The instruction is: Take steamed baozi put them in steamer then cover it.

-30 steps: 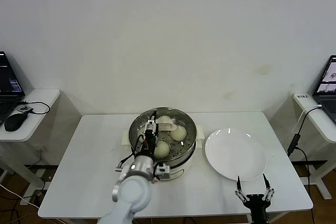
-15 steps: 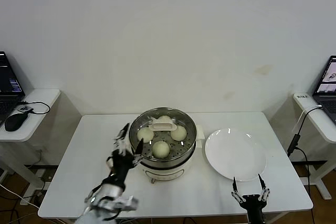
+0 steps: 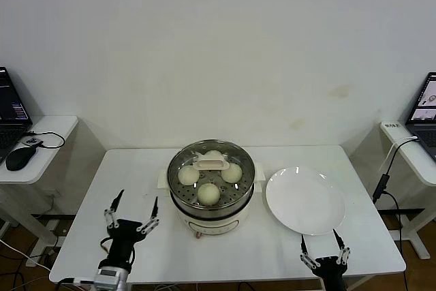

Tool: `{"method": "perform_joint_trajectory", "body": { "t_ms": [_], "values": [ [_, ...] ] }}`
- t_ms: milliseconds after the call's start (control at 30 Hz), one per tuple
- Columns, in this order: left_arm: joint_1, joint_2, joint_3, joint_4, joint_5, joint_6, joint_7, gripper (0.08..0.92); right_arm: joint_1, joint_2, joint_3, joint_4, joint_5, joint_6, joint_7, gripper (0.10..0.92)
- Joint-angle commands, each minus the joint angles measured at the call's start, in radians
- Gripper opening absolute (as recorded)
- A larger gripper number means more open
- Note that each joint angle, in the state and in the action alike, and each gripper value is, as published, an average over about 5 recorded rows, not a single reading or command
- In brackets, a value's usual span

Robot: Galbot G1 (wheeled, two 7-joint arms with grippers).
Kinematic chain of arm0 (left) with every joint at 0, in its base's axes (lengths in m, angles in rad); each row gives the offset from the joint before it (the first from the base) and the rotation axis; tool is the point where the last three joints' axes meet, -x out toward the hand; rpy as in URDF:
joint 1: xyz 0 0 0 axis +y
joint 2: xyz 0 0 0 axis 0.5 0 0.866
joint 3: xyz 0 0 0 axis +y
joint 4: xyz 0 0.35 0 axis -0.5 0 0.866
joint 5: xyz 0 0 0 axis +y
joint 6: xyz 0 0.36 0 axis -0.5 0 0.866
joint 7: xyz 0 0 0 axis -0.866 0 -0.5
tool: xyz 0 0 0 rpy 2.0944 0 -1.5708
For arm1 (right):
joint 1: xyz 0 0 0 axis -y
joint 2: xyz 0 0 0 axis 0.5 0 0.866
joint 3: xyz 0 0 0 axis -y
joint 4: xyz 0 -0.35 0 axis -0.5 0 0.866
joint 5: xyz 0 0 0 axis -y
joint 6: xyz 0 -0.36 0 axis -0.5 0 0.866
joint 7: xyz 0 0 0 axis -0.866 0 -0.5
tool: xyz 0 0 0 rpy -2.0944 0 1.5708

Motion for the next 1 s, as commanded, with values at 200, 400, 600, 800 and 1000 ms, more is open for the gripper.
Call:
{"method": "perform_joint_trajectory", "body": {
  "t_ms": [200, 400, 600, 800, 1000],
  "values": [
    [0.088, -0.004, -0.079, 0.143, -0.35, -0.115, -0.035, 0.823, -0.064, -0.073, -0.007, 0.073, 0.113, -0.042, -0.055, 0.823],
    [0.093, -0.001, -0.081, 0.151, -0.366, -0.099, -0.018, 0.823, -0.066, -0.077, -0.015, 0.075, 0.111, -0.044, -0.06, 0.823],
    [0.088, -0.002, -0.077, 0.154, -0.366, -0.09, -0.002, 0.823, -0.063, -0.078, -0.03, 0.077, 0.118, -0.048, -0.064, 0.823],
    [0.083, -0.005, -0.072, 0.152, -0.36, -0.075, 0.004, 0.823, -0.059, -0.082, -0.031, 0.072, 0.119, -0.05, -0.064, 0.823],
    [0.094, -0.005, -0.075, 0.152, -0.356, -0.072, 0.013, 0.823, -0.056, -0.078, -0.038, 0.075, 0.117, -0.051, -0.064, 0.823]
  ]
}}
